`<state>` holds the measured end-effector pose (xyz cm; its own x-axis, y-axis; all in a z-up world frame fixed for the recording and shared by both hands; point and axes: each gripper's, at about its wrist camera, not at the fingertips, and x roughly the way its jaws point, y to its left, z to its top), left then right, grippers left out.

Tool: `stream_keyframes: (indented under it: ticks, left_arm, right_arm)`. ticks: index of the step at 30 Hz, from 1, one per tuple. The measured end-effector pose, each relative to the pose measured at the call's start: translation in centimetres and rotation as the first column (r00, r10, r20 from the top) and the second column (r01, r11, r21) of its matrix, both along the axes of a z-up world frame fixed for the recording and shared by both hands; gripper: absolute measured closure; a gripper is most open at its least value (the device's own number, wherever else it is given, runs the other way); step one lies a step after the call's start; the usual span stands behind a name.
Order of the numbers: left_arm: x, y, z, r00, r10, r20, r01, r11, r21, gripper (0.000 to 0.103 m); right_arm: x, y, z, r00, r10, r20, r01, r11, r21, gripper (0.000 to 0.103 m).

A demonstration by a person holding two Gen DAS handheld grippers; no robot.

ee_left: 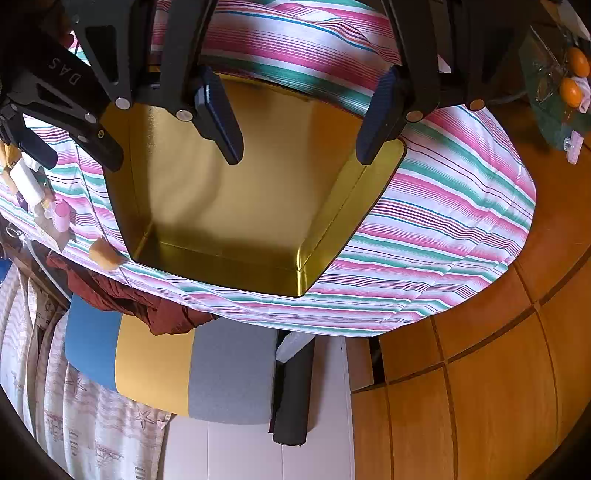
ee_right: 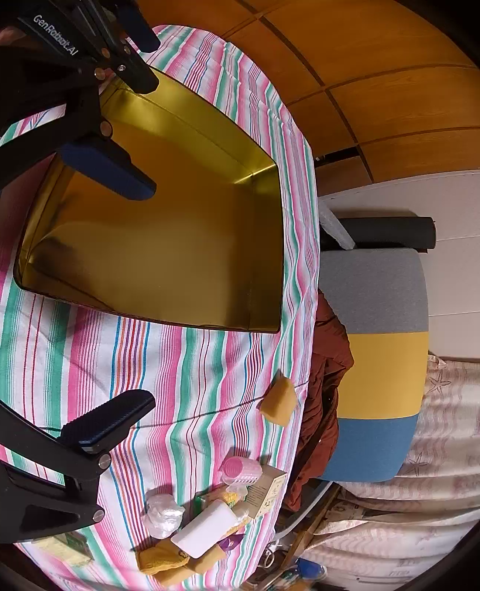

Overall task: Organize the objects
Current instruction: 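Move both tools from the gold tray toward the scattered items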

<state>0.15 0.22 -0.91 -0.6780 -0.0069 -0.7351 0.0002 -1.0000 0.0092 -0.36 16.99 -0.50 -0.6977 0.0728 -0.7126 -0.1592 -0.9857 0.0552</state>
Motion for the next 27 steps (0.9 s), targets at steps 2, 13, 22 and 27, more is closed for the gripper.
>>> stream_keyframes:
  ticks: [2, 13, 22, 27]
  left_arm:
    - [0.0, 0.0, 0.0, 1.0, 0.004, -0.001, -0.004, 1.0, 0.0, 0.038]
    - [0.2, 0.4, -0.5, 1.0, -0.008, 0.019, 0.008, 1.0, 0.02, 0.038]
    - [1.3, 2.7, -1.6, 0.982, -0.185, 0.025, 0.18, 0.974, 0.135, 0.038]
    - [2.4, 5.1, -2.1, 0.952, -0.304, 0.028, 0.292, 0.934, 0.207, 0.038]
  right_arm:
    - [0.0, 0.1, 0.0, 1.0, -0.001, 0.0, 0.001, 1.0, 0.001, 0.0]
    - [0.4, 0.5, 0.3, 1.0, -0.007, -0.015, 0.007, 1.0, 0.009, 0.0]
    - [2.1, 2.6, 1.1, 0.998, 0.001, -0.061, 0.002, 0.999, 0.046, 0.0]
    - [3.5, 5.8, 1.0, 0.997, -0.023, -0.071, 0.027, 0.998, 0.06, 0.0]
